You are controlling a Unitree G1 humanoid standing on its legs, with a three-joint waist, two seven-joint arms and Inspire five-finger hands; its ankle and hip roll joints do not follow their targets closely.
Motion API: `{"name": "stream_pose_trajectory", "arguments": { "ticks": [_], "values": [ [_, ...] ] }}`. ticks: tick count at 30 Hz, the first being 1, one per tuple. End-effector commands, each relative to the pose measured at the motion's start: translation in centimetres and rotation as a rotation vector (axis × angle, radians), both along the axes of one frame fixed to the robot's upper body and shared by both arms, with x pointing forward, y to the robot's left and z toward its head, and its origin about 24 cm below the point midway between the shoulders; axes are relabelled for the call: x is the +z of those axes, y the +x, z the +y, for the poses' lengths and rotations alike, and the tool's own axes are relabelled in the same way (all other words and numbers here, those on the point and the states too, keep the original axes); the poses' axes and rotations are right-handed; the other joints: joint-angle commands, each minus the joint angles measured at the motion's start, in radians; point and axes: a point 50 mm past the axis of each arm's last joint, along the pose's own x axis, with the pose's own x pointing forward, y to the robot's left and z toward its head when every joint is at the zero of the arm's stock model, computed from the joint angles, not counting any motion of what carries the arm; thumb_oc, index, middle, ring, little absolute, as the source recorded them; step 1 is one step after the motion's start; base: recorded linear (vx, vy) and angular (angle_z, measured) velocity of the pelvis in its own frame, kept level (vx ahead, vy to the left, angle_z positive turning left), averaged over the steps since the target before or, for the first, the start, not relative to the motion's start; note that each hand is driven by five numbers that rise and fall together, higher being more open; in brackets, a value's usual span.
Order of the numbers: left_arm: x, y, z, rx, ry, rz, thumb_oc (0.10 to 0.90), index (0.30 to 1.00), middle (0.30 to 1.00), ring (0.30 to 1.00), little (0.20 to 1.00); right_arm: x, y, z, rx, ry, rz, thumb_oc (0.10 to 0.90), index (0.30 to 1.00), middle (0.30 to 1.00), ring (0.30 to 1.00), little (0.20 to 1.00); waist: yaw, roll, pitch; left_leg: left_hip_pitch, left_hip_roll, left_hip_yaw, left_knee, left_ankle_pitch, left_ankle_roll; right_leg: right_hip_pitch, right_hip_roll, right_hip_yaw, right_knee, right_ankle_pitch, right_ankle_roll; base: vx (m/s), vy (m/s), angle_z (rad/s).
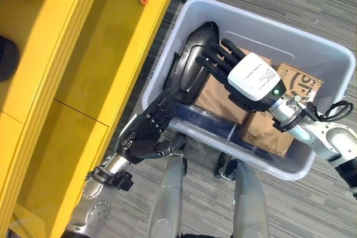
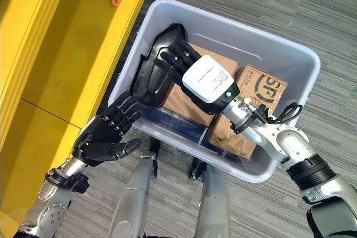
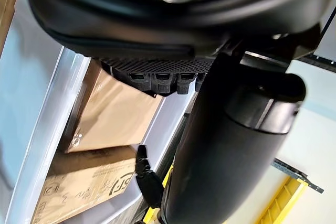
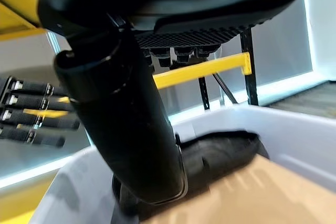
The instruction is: Move parts from the plastic box to the shelf.
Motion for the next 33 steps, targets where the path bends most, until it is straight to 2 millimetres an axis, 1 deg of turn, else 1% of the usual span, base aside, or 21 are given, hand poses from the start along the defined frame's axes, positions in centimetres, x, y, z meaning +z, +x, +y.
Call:
{"name": "stream_pose_trajectory", "arguments": {
  "ticks": [1, 5, 8, 11, 13, 14, 15, 16, 17, 18, 22, 31, 33],
  "values": [
    [3.6, -1.1, -0.8, -0.065, -0.016, -0.190, 0.900, 1.000, 1.000, 1.000, 1.000, 6.5, -1.8, 2.5, 0.176, 0.081, -0.330, 0.900, 1.000, 1.000, 1.000, 1.000, -0.007, 0.038, -0.014, 0.088, -0.027, 0.078, -0.096, -0.030, 0.055, 0.060, 0.069, 0.103, 0.056, -0.085, 0.044, 0.04, 0.033, 0.09],
    [3.6, -1.1, -1.1, -0.064, -0.021, -0.181, 0.900, 1.000, 1.000, 1.000, 1.000, 7.2, -2.3, 3.0, 0.195, 0.073, -0.373, 0.900, 1.000, 1.000, 1.000, 1.000, -0.005, 0.042, -0.014, 0.088, -0.031, 0.083, -0.098, -0.033, 0.055, 0.060, 0.065, 0.102, 0.053, -0.085, 0.045, 0.04, 0.040, 0.07],
    [3.5, -1.1, -1.2, -0.060, -0.027, -0.171, 0.900, 1.000, 1.000, 1.000, 1.000, 7.5, -2.7, 3.6, 0.209, 0.051, -0.364, 0.900, 1.000, 1.000, 1.000, 1.000, -0.002, 0.046, -0.014, 0.082, -0.034, 0.091, -0.095, -0.035, 0.055, 0.057, 0.060, 0.098, 0.055, -0.087, 0.044, 0.05, 0.047, 0.04],
    [3.4, -1.0, -1.1, -0.050, -0.032, -0.167, 0.900, 1.000, 1.000, 1.000, 1.000, 7.7, -2.6, 4.0, 0.192, 0.047, -0.348, 0.900, 1.000, 1.000, 1.000, 1.000, 0.001, 0.048, -0.014, 0.072, -0.037, 0.101, -0.090, -0.038, 0.057, 0.048, 0.056, 0.097, 0.063, -0.091, 0.042, 0.05, 0.028, 0.03],
    [3.5, -1.0, -1.2, -0.050, -0.031, -0.169, 0.900, 1.000, 1.000, 1.000, 1.000, 7.5, -2.3, 3.9, 0.161, 0.048, -0.334, 0.900, 1.000, 1.000, 1.000, 1.000, 0.005, 0.050, -0.014, 0.057, -0.041, 0.106, -0.080, -0.041, 0.060, 0.036, 0.054, 0.096, 0.072, -0.093, 0.040, 0.07, 0.000, 0.07],
    [3.3, -1.1, -1.1, -0.050, -0.030, -0.164, 0.900, 1.000, 1.000, 1.000, 1.000, 7.3, -2.1, 3.7, 0.148, 0.051, -0.323, 0.900, 1.000, 1.000, 1.000, 1.000, 0.003, 0.044, -0.014, 0.063, -0.049, 0.105, -0.064, -0.068, 0.056, 0.045, 0.049, 0.106, 0.080, -0.116, 0.046, 0.04, 0.000, 0.09],
    [3.4, -1.0, -1.1, -0.050, -0.031, -0.166, 0.900, 1.000, 1.000, 1.000, 1.000, 7.3, -1.8, 3.5, 0.132, 0.055, -0.318, 0.900, 1.000, 1.000, 1.000, 1.000, 0.009, 0.050, -0.014, 0.034, -0.045, 0.107, -0.061, -0.047, 0.062, 0.016, 0.049, 0.096, 0.090, -0.099, 0.039, 0.10, -0.015, 0.12],
    [3.2, -1.0, -1.1, -0.049, -0.032, -0.158, 0.900, 1.000, 1.000, 1.000, 1.000, 7.0, -1.6, 3.4, 0.123, 0.056, -0.309, 0.900, 1.000, 1.000, 1.000, 1.000, 0.006, 0.045, -0.014, 0.043, -0.054, 0.104, -0.049, -0.072, 0.058, 0.029, 0.048, 0.107, 0.094, -0.120, 0.045, -0.05, 0.008, 0.15],
    [3.3, -1.0, -1.1, -0.049, -0.030, -0.161, 0.900, 1.000, 1.000, 1.000, 1.000, 7.0, -1.4, 3.2, 0.115, 0.057, -0.310, 0.900, 1.000, 1.000, 1.000, 1.000, 0.010, 0.051, -0.014, 0.022, -0.048, 0.106, -0.053, -0.049, 0.064, 0.005, 0.049, 0.096, 0.099, -0.101, 0.038, 0.10, -0.017, 0.18],
    [3.1, -1.0, -1.1, -0.049, -0.030, -0.152, 0.900, 1.000, 1.000, 1.000, 1.000, 6.4, -1.0, 3.0, 0.098, 0.046, -0.295, 0.900, 1.000, 1.000, 1.000, 1.000, 0.009, 0.047, -0.014, 0.023, -0.058, 0.103, -0.036, -0.075, 0.061, 0.009, 0.047, 0.107, 0.110, -0.123, 0.043, 0.03, -0.006, 0.14],
    [2.9, -1.1, -1.1, -0.054, -0.021, -0.148, 0.900, 1.000, 1.000, 1.000, 1.000, 5.7, -0.7, 2.5, 0.090, 0.017, -0.300, 0.900, 1.000, 1.000, 1.000, 1.000, 0.012, 0.048, -0.014, -0.007, -0.064, 0.100, -0.022, -0.078, 0.066, -0.021, 0.046, 0.106, 0.129, -0.128, 0.044, 0.04, -0.013, 0.10],
    [3.4, -0.9, -1.3, -0.049, -0.023, -0.171, 0.900, 1.000, 1.000, 1.000, 1.000, 6.4, -0.3, 2.0, 0.052, 0.060, -0.316, 0.900, 1.000, 1.000, 1.000, 1.000, 0.016, 0.053, -0.014, -0.089, -0.076, 0.114, 0.045, -0.106, 0.079, -0.100, 0.037, 0.113, 0.182, -0.135, 0.039, 0.00, 0.000, 0.00],
    [3.7, -0.8, -1.3, -0.047, -0.033, -0.184, 0.900, 1.000, 1.000, 1.000, 1.000, 6.5, -0.2, 1.9, 0.037, 0.060, -0.328, 0.900, 1.000, 1.000, 1.000, 1.000, 0.013, 0.058, -0.014, -0.132, -0.083, 0.124, 0.097, -0.130, 0.088, -0.138, 0.029, 0.123, 0.226, -0.144, 0.035, 0.00, 0.000, 0.00]
  ]
}}
